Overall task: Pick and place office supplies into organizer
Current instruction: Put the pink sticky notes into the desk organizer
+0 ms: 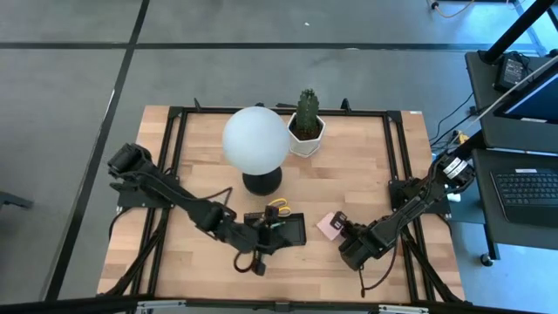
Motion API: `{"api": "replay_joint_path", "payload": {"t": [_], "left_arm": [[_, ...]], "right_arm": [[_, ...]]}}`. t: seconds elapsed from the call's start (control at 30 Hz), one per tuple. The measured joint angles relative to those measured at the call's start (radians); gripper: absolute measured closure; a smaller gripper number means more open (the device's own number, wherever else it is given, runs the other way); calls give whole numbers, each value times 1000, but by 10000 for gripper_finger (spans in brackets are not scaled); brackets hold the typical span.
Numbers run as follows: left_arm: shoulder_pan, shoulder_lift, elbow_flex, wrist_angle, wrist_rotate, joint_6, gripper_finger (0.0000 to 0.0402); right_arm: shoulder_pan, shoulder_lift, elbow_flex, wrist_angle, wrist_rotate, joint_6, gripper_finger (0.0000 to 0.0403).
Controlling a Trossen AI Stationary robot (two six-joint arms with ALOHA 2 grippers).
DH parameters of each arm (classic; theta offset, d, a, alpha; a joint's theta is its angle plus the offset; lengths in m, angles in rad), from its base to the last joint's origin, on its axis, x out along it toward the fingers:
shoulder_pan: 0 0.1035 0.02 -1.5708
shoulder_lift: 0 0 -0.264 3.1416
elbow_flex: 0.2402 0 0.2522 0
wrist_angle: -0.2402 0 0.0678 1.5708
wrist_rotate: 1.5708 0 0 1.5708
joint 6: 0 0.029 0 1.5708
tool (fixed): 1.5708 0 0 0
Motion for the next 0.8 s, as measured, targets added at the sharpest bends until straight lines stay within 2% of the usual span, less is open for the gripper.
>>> {"api": "replay_joint_path", "payload": {"t": [0.17, 0.3, 0.6, 0.8], "left_arm": [[9, 103, 180, -247, -86, -24, 398], [29, 191, 311, -396, -92, -31, 398], [56, 349, 458, -400, -100, 266, 397], [71, 419, 504, -400, -121, 355, 397]], "right_arm": [[-1, 6, -4, 39, 26, -82, 387], [0, 23, -2, 39, 47, -76, 387], [6, 32, 0, 37, 51, -72, 387], [20, 32, -1, 37, 51, -13, 387]]}}
